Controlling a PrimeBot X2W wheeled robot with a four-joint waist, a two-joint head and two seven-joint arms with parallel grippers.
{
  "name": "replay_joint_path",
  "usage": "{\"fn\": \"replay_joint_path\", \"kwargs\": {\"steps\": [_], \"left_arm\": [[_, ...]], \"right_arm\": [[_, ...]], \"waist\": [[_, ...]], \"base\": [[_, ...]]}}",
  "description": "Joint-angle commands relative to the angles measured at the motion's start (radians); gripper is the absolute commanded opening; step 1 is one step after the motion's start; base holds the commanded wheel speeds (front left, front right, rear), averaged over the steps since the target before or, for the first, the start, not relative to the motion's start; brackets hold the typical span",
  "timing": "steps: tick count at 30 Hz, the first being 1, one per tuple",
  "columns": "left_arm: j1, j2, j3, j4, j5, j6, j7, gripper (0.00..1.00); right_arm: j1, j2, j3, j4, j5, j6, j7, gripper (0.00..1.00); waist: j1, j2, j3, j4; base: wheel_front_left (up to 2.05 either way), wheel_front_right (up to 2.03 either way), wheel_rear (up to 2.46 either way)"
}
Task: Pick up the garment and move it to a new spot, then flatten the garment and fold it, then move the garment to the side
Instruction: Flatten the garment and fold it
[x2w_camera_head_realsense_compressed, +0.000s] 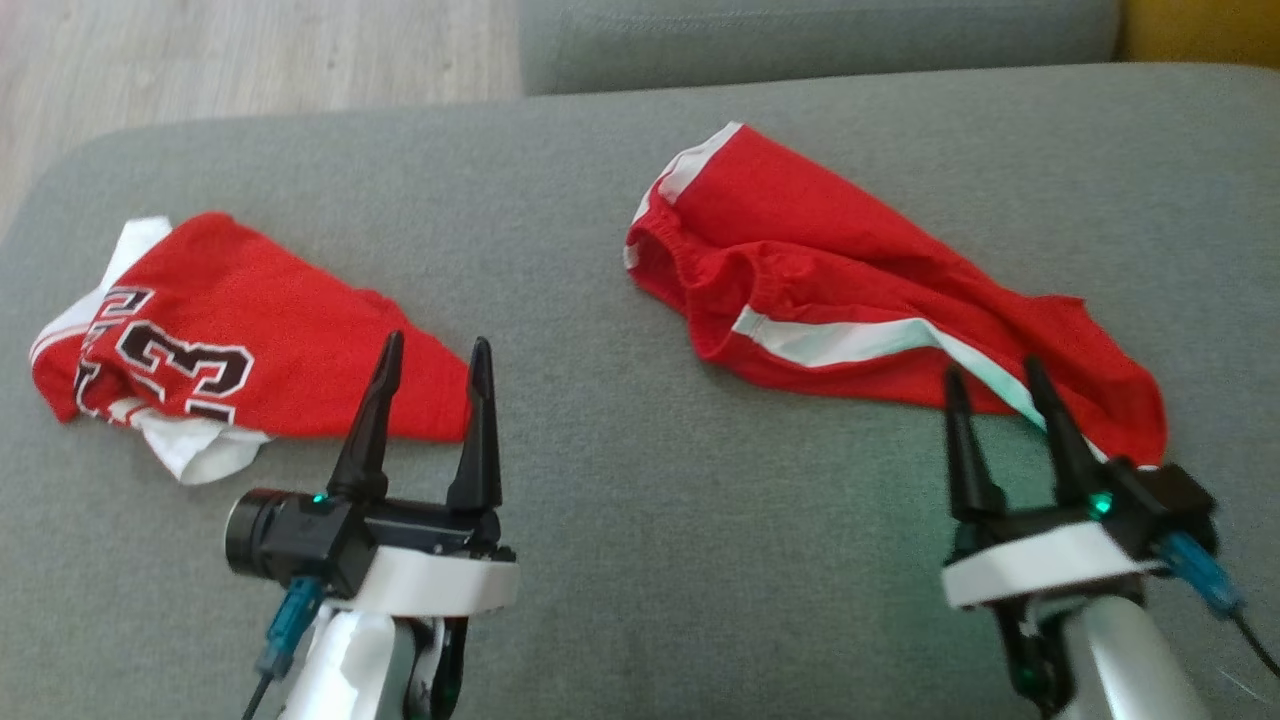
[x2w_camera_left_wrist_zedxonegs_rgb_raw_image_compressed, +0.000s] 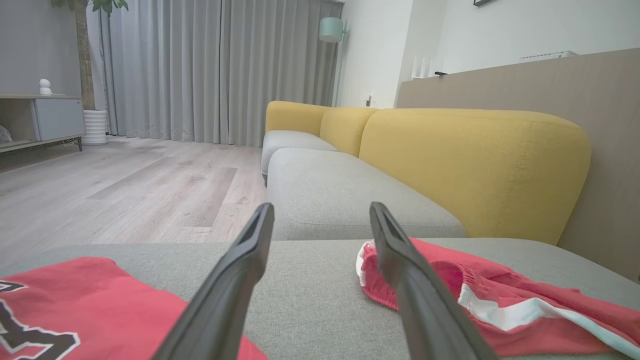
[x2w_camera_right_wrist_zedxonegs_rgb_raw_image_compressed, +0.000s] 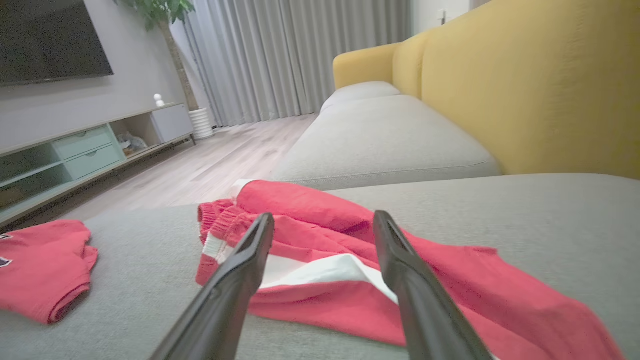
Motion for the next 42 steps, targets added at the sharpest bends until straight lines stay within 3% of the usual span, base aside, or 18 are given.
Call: {"fn": "replay_joint_path", "kwargs": {"steps": [1, 10, 17, 26, 27, 28, 29, 37, 42], "left_arm": [[-0.055, -0.001, 0.021, -0.029, -0.009, -0.003, -0.006, 1.0], [-0.084, -0.001, -0.008, -0.018, -0.023, -0.004, -0.006, 1.0], [-0.103, -0.001, -0.04, -0.01, -0.042, 0.004, -0.006, 1.0], [-0.105, -0.001, -0.05, -0.014, -0.047, 0.013, -0.006, 1.0], [-0.105, -0.001, -0.05, -0.015, -0.047, 0.013, -0.006, 1.0], [-0.105, -0.001, -0.049, -0.014, -0.047, 0.013, -0.006, 1.0], [-0.105, -0.001, -0.049, -0.013, -0.047, 0.014, -0.006, 1.0], [-0.107, -0.001, -0.046, -0.009, -0.045, 0.011, -0.006, 1.0], [-0.095, -0.001, -0.037, -0.009, -0.041, 0.007, -0.006, 1.0]], "right_arm": [[-0.068, -0.004, 0.056, -0.013, -0.011, -0.001, -0.004, 1.0], [-0.216, -0.004, 0.201, 0.106, 0.022, -0.001, 0.106, 1.0], [-0.334, -0.004, 0.179, 0.263, 0.008, -0.001, 0.154, 1.0], [-0.402, -0.004, 0.141, 0.392, -0.015, -0.001, 0.146, 1.0], [-0.407, -0.004, 0.143, 0.401, -0.012, -0.001, 0.144, 0.84], [-0.411, -0.004, 0.147, 0.409, -0.008, -0.001, 0.141, 0.08], [-0.415, -0.004, 0.153, 0.416, -0.002, -0.001, 0.137, 0.0], [-0.434, -0.004, 0.23, 0.437, 0.062, -0.001, 0.102, 0.0], [-0.413, -0.004, 0.346, 0.397, 0.134, -0.001, 0.108, 0.0]], "waist": [[0.0, 0.0, 0.023, 0.02], [0.0, 0.0, 0.074, 0.084], [0.0, 0.0, 0.092, 0.147], [0.0, 0.0, 0.104, 0.173], [0.0, 0.0, 0.105, 0.172], [0.0, 0.0, 0.105, 0.172], [0.0, 0.0, 0.106, 0.17], [0.0, 0.0, 0.099, 0.155], [0.0, 0.0, 0.076, 0.136]], "base": [[0.0, 0.0, 0.0], [0.0, 0.0, 0.0], [0.0, 0.0, 0.0], [0.0, 0.0, 0.0], [0.0, 0.0, 0.0], [0.0, 0.0, 0.0], [0.0, 0.0, 0.0], [0.0, 0.0, 0.0], [0.0, 0.0, 0.0]]}}
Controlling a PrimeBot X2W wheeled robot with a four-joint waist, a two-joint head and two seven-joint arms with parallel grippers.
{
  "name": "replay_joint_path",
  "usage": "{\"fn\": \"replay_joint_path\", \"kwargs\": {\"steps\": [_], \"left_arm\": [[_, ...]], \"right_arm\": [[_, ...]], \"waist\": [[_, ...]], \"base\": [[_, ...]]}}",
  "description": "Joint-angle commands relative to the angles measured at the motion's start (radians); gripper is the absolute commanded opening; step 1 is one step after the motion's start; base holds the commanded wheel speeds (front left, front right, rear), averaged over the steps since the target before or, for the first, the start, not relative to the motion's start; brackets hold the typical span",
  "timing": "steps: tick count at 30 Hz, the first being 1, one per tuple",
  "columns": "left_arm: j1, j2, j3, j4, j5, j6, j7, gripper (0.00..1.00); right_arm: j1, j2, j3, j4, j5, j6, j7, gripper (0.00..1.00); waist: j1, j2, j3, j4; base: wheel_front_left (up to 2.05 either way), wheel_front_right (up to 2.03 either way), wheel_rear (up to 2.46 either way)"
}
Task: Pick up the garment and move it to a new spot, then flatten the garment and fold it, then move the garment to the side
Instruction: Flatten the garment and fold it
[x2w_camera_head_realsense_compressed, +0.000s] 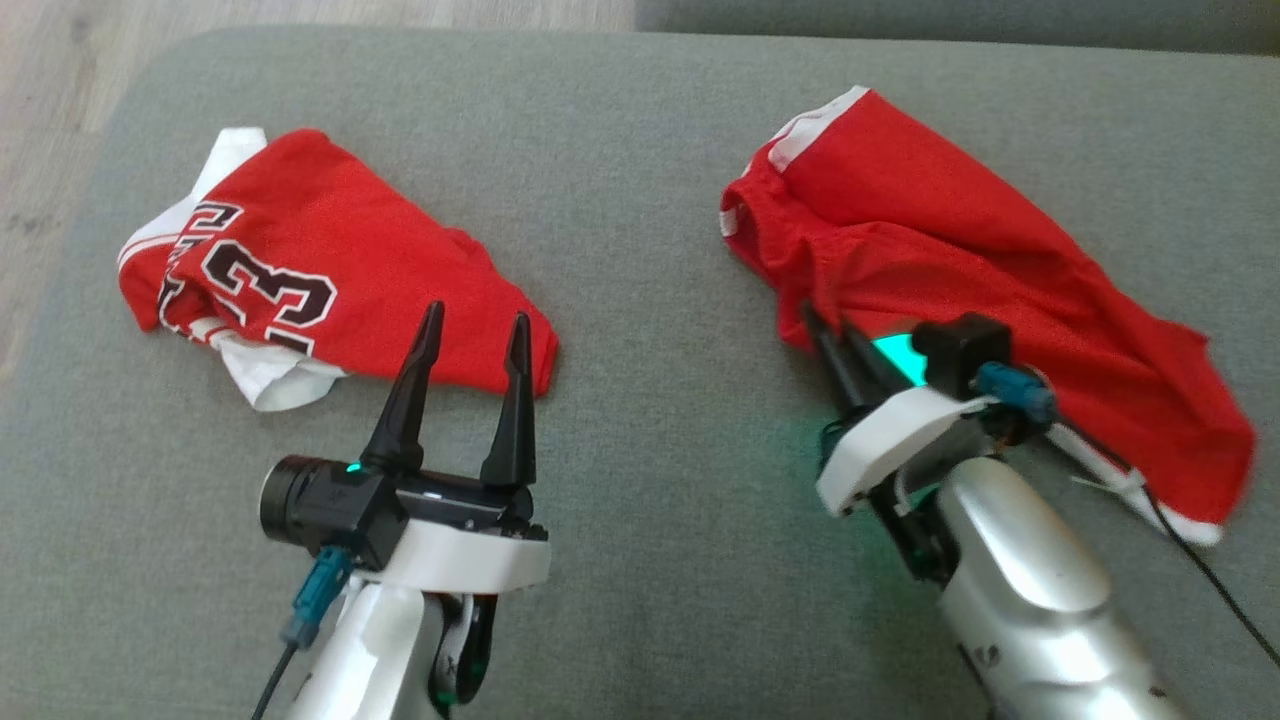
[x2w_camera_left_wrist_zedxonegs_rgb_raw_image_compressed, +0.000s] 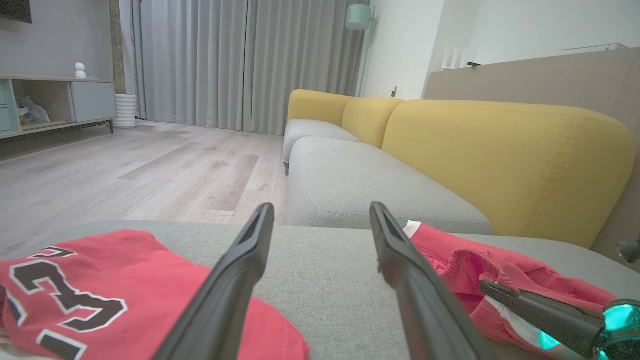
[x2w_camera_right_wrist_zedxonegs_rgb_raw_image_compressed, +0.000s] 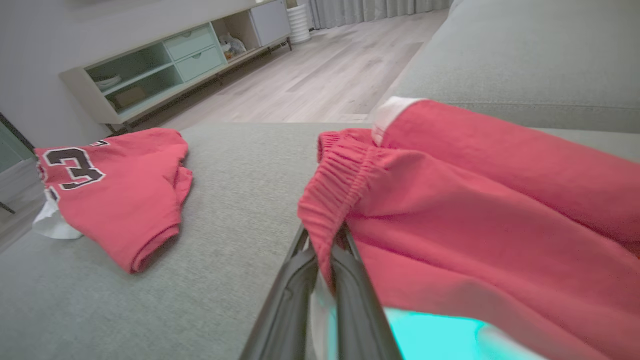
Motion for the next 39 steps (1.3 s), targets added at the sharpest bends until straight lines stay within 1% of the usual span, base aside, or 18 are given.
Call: {"fn": "replay_joint_path", "kwargs": {"steps": [1, 6, 8, 9, 10, 11, 15, 19, 21, 24, 29, 31, 34, 37, 39], "left_arm": [[-0.026, 0.0, 0.037, -0.028, 0.002, 0.001, -0.006, 1.0], [-0.019, 0.0, 0.034, -0.027, 0.001, 0.001, -0.006, 1.0], [-0.017, 0.0, 0.034, -0.025, 0.002, 0.001, -0.006, 1.0], [-0.016, 0.0, 0.034, -0.024, 0.002, 0.0, -0.006, 1.0], [-0.015, 0.0, 0.034, -0.023, 0.002, -0.001, -0.006, 1.0], [-0.014, 0.0, 0.034, -0.021, 0.003, -0.002, -0.006, 1.0], [-0.006, 0.0, 0.039, -0.017, 0.007, -0.004, -0.006, 1.0], [0.006, 0.0, 0.047, -0.018, 0.012, -0.006, -0.006, 1.0], [0.013, 0.0, 0.052, -0.021, 0.013, -0.006, -0.006, 1.0], [0.022, 0.0, 0.057, -0.026, 0.011, -0.004, -0.006, 1.0], [0.032, 0.0, 0.055, -0.028, 0.006, -0.006, -0.006, 1.0], [0.033, 0.0, 0.051, -0.026, 0.005, -0.008, -0.006, 1.0], [0.031, 0.0, 0.047, -0.019, 0.005, -0.011, -0.006, 1.0], [0.027, 0.0, 0.044, 0.0, 0.012, -0.018, -0.006, 1.0], [0.023, 0.0, 0.047, 0.008, 0.014, -0.02, -0.006, 1.0]], "right_arm": [[-0.001, 0.01, 0.048, -0.05, 0.02, -0.001, 0.001, 0.0], [0.036, 0.01, 0.132, -0.098, 0.067, -0.001, 0.024, 0.0], [0.042, 0.01, 0.142, -0.103, 0.071, -0.001, 0.028, 0.0], [0.048, 0.01, 0.147, -0.106, 0.072, -0.001, 0.03, 0.15], [0.051, 0.01, 0.151, -0.107, 0.066, -0.001, 0.032, 0.93], [0.056, 0.01, 0.153, -0.109, 0.069, -0.001, 0.037, 1.0], [0.071, 0.01, 0.15, -0.134, 0.078, -0.001, 0.032, 1.0], [0.099, 0.01, 0.113, -0.173, 0.081, -0.001, 0.005, 1.0], [0.131, 0.01, 0.054, -0.204, 0.056, -0.001, -0.019, 1.0], [0.167, 0.01, -0.032, -0.246, -0.058, -0.001, -0.049, 1.0], [0.272, 0.01, -0.234, -0.352, -0.16, -0.001, -0.077, 1.0], [0.319, 0.01, -0.321, -0.381, -0.171, -0.001, -0.082, 1.0], [0.373, 0.01, -0.423, -0.415, -0.213, -0.001, -0.091, 1.0], [0.416, 0.01, -0.477, -0.424, -0.199, -0.001, -0.099, 1.0], [0.433, 0.01, -0.488, -0.417, -0.199, -0.001, -0.103, 1.0]], "waist": [[0.0, 0.0, -0.011, -0.007], [0.0, 0.0, -0.03, -0.014], [0.0, 0.0, -0.033, -0.015], [0.0, 0.0, -0.037, -0.016], [0.0, 0.0, -0.04, -0.017], [0.0, 0.0, -0.043, -0.018], [0.0, 0.0, -0.061, -0.028], [0.0, 0.0, -0.085, -0.049], [0.0, 0.0, -0.103, -0.067], [0.0, 0.0, -0.119, -0.091], [0.0, 0.0, -0.133, -0.13], [0.0, 0.0, -0.132, -0.144], [0.0, 0.0, -0.123, -0.168], [0.0, 0.0, -0.114, -0.192], [0.0, 0.0, -0.108, -0.206]], "base": [[0.0, 0.0, 0.0], [0.0, 0.0, 0.0], [0.0, 0.0, 0.0], [0.0, 0.0, 0.0], [0.0, 0.0, 0.0], [0.0, 0.0, 0.0], [0.0, 0.0, 0.0], [0.0, 0.0, 0.0], [0.0, 0.0, 0.0], [0.0, 0.0, 0.0], [0.0, 0.0, 0.0], [0.0, 0.0, 0.0], [0.0, 0.0, 0.0], [0.0, 0.0, 0.0], [0.0, 0.0, 0.0]]}}
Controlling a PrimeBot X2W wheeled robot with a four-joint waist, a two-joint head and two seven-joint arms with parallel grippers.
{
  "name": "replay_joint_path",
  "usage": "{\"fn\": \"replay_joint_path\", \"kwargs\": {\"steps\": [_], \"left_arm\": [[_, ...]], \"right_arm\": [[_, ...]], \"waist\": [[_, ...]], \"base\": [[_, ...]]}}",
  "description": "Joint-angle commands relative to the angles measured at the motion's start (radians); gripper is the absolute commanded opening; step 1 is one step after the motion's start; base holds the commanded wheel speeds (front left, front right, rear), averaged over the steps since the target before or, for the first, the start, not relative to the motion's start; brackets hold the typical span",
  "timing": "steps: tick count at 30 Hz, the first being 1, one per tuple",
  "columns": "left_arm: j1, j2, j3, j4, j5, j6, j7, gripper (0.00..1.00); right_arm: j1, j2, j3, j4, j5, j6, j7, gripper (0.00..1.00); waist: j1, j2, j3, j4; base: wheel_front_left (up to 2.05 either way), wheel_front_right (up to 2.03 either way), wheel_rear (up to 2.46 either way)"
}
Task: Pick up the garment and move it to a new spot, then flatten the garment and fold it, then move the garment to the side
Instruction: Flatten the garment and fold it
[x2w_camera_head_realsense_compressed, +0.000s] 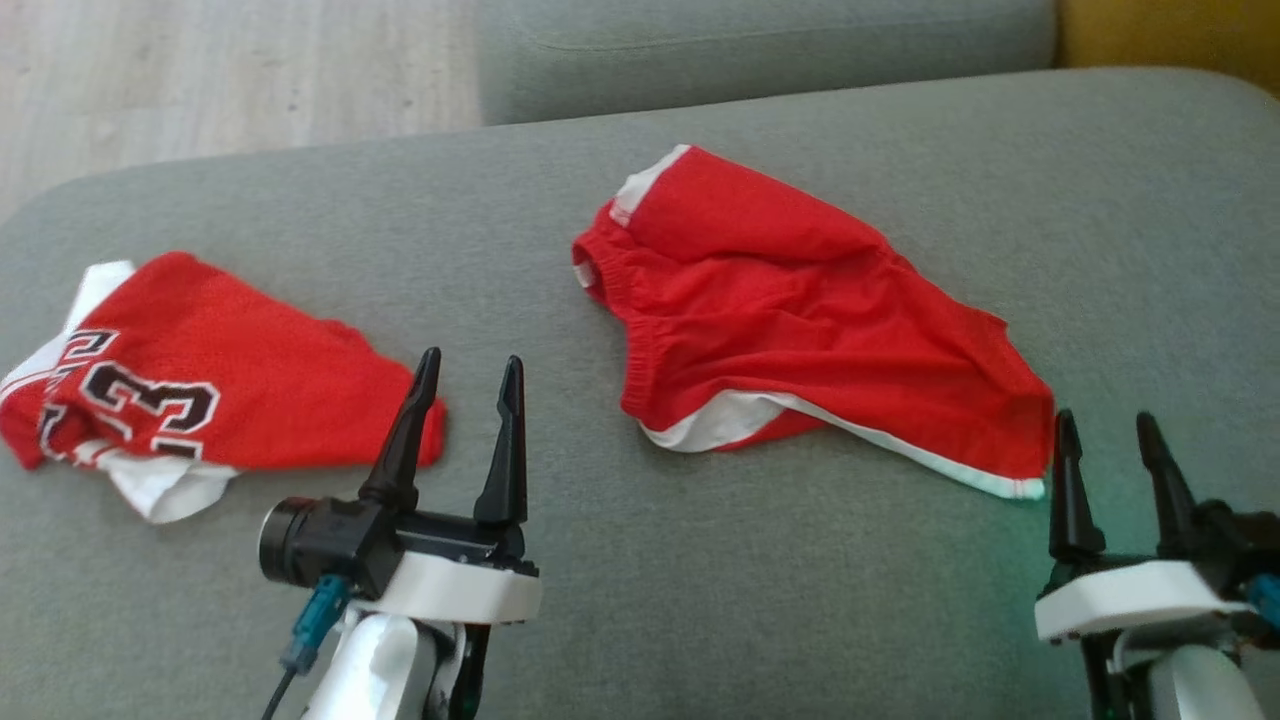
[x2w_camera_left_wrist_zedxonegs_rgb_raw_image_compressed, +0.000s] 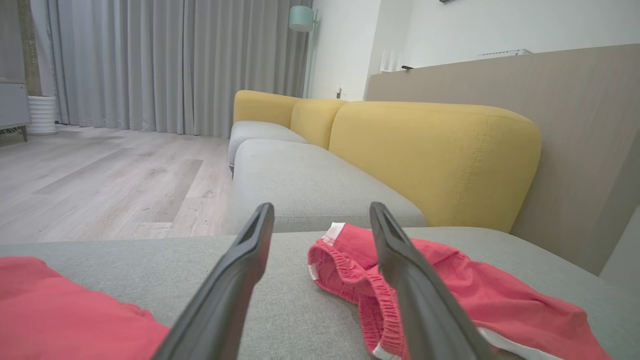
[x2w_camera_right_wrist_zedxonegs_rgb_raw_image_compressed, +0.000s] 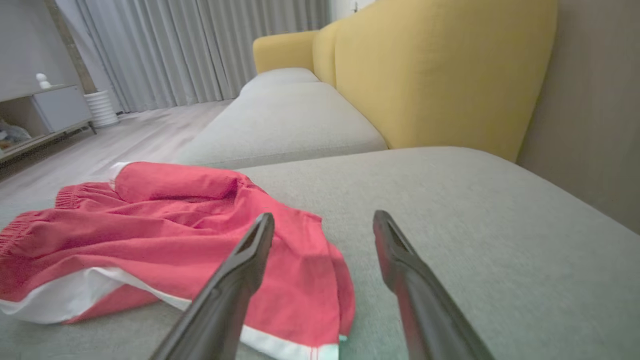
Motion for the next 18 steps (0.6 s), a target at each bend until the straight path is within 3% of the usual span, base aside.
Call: {"fn": "replay_joint_path", "kwargs": {"steps": [1, 8, 18], "left_arm": [[-0.031, 0.0, 0.032, -0.025, 0.011, -0.005, -0.005, 1.0], [-0.045, 0.0, 0.036, -0.022, 0.018, -0.011, -0.005, 1.0], [-0.066, 0.0, 0.021, -0.018, 0.027, -0.021, -0.005, 1.0]], "right_arm": [[-0.015, 0.0, 0.022, -0.024, 0.001, -0.001, -0.015, 1.0], [-0.029, 0.0, 0.036, 0.021, 0.022, -0.001, -0.019, 1.0], [-0.087, 0.0, 0.051, 0.182, 0.044, -0.001, 0.041, 1.0]], "waist": [[0.0, 0.0, 0.012, -0.021], [0.0, 0.0, 0.038, -0.039], [0.0, 0.0, 0.079, -0.01]], "base": [[0.0, 0.0, 0.0], [0.0, 0.0, 0.0], [0.0, 0.0, 0.0]]}}
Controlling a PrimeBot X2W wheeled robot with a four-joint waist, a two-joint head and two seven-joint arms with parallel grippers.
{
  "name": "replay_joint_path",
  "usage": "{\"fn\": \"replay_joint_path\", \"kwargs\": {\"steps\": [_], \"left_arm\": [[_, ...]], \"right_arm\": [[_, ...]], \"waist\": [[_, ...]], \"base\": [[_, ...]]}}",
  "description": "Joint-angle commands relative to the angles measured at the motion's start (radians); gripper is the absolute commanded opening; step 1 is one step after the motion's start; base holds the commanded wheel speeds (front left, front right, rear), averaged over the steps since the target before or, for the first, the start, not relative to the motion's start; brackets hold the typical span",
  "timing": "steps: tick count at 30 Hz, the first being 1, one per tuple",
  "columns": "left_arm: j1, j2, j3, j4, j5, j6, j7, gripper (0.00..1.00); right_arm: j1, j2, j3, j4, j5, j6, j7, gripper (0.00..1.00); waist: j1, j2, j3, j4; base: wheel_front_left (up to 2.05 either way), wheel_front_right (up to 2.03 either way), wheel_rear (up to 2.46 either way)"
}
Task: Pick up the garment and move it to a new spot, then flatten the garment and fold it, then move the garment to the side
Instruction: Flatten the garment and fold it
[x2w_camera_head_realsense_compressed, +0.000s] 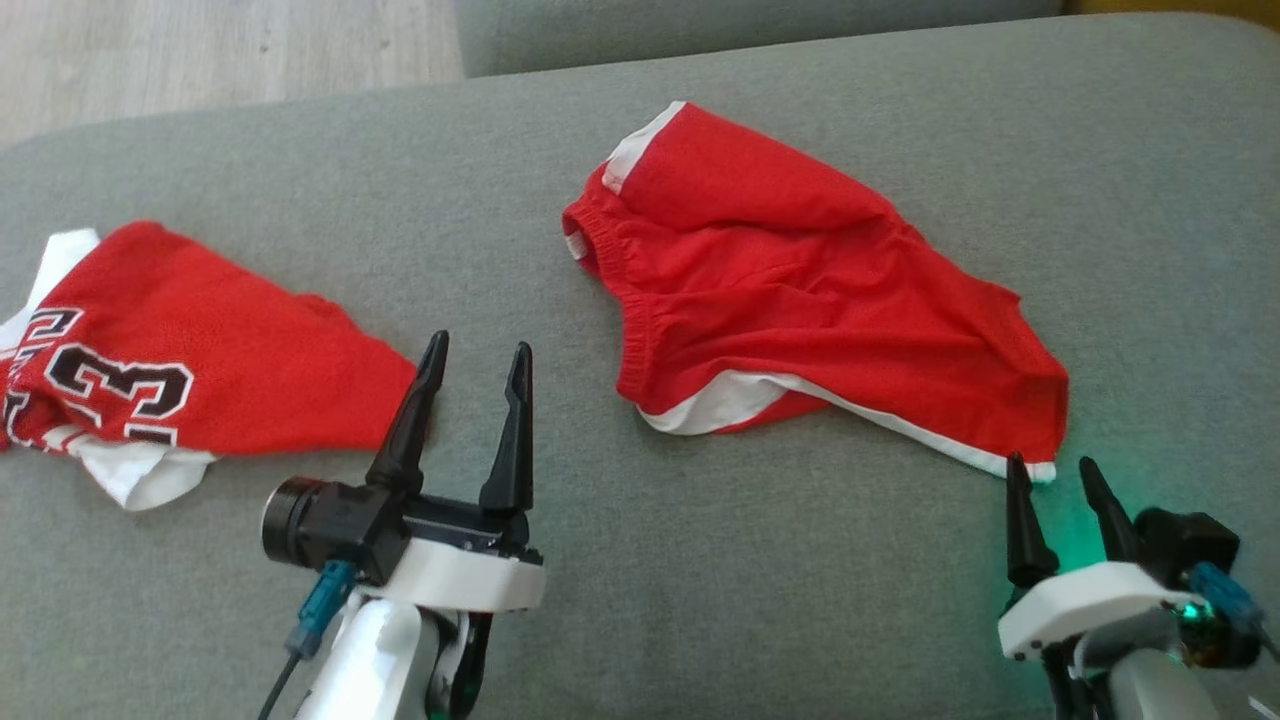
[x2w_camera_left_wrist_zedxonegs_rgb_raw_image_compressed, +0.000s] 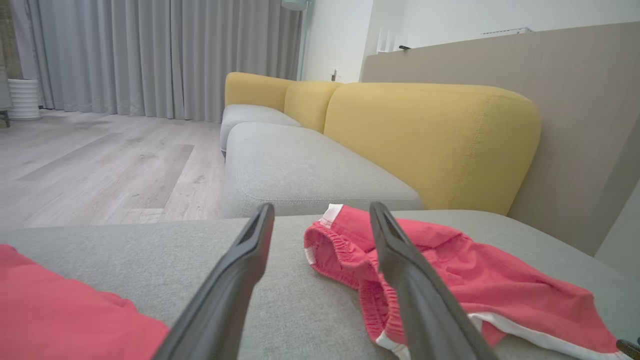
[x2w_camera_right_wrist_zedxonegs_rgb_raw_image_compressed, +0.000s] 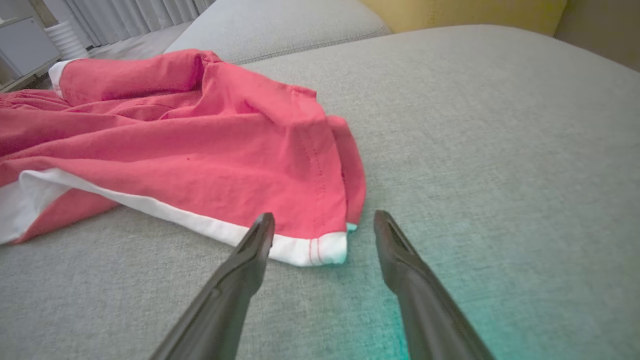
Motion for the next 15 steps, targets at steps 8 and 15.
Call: {"fn": "replay_joint_path", "kwargs": {"steps": [8, 15], "left_arm": [[-0.042, 0.0, 0.033, -0.022, 0.017, -0.007, -0.005, 1.0], [-0.038, 0.0, 0.039, -0.016, 0.02, -0.006, -0.005, 1.0]], "right_arm": [[-0.072, -0.007, 0.038, 0.066, 0.004, -0.001, -0.017, 1.0], [-0.091, -0.007, 0.029, 0.096, -0.008, -0.001, -0.03, 0.0]], "waist": [[-0.0001, 0.0, 0.008, 0.018], [-0.0001, 0.0, 0.001, 0.011]], "base": [[0.0, 0.0, 0.0], [0.0, 0.0, 0.0]]}}
